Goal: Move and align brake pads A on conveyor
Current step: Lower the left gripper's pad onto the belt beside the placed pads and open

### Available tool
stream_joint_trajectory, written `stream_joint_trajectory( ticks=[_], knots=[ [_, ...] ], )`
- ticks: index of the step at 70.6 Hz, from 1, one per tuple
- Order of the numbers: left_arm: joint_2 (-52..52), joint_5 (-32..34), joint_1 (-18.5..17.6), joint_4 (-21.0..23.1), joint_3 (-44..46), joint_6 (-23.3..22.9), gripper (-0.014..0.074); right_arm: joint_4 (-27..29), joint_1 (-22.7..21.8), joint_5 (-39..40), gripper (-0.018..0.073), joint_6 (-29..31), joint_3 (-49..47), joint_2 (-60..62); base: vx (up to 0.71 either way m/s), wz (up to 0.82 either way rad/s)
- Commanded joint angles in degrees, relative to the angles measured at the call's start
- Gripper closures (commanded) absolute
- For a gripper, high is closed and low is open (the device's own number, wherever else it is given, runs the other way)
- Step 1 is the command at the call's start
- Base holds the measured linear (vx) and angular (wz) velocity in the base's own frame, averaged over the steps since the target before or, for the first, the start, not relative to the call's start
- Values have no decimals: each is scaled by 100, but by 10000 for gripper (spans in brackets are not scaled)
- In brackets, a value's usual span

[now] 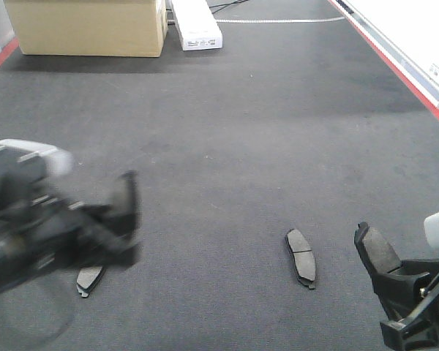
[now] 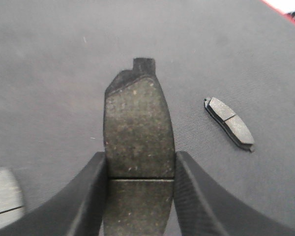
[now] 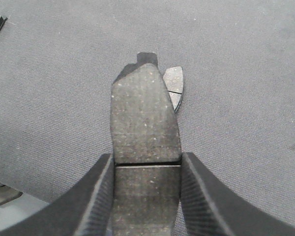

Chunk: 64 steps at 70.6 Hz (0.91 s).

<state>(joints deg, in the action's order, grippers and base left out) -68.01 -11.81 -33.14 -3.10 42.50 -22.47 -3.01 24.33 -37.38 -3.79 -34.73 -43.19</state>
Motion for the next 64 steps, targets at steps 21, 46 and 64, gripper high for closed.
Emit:
stream_joint_trajectory(
  ticks=[21,46,64],
  knots=[
    [-2064,-330,168,917,1304,-484,466,-28,2,465,376,50,-170,43,0,0],
    [-2942,-299,369,918,1298,-758,447,-28,2,465,376,50,-170,43,0,0],
    [-3187,211,380,935,1298,-763,391,-28,2,465,376,50,-170,43,0,0]
  ],
)
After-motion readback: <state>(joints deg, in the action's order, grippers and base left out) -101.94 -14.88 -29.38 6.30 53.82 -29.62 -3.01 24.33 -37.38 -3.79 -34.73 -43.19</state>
